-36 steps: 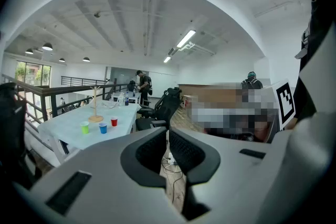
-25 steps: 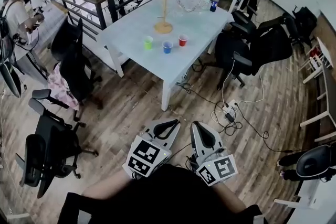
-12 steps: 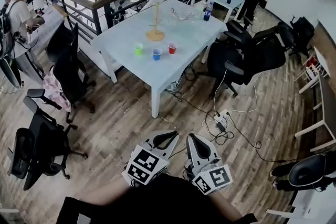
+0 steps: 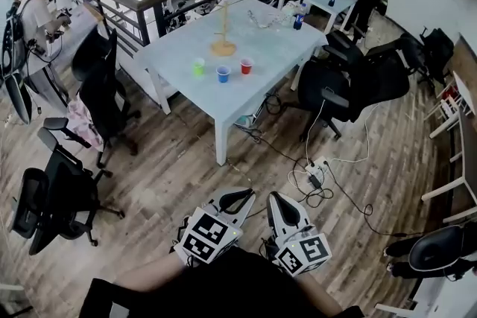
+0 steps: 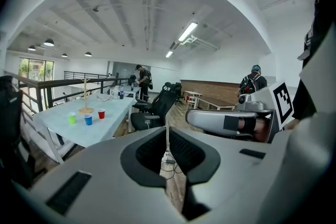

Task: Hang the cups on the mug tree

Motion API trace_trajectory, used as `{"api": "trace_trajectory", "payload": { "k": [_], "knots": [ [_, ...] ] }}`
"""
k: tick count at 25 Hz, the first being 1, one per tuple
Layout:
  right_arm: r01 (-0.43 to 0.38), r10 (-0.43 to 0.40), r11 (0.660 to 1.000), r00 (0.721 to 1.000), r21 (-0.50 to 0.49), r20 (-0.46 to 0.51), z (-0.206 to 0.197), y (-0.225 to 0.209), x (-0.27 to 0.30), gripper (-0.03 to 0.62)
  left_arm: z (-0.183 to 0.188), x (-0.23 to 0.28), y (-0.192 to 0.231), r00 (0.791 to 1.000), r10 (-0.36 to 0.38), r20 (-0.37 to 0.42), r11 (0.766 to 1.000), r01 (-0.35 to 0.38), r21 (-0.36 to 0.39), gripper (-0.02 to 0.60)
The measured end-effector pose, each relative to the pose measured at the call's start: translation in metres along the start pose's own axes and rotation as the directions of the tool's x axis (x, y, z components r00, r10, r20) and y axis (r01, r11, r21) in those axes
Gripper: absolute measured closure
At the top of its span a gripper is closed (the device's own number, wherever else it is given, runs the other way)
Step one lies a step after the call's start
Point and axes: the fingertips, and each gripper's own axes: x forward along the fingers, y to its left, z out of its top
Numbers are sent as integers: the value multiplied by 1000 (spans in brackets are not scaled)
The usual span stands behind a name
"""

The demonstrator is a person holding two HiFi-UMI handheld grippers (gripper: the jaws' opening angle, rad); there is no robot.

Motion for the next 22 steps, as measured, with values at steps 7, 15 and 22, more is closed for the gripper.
{"api": "trace_trajectory", "payload": {
  "k": [7, 15, 22],
  "knots": [
    [33, -33, 999, 999, 36, -9, -1, -8, 4, 572, 0, 8, 4, 1000, -19, -11, 1000, 19, -6, 554],
    [69, -69, 997, 998, 37, -15, -2, -23, 41, 572, 6, 24, 39, 998, -59, -16, 998, 59, 2, 554],
    [63, -61, 997, 997, 34, -41, 6, -20, 117, 572, 20, 26, 116, 999, -33, -17, 999, 33, -32, 554]
  ]
}}
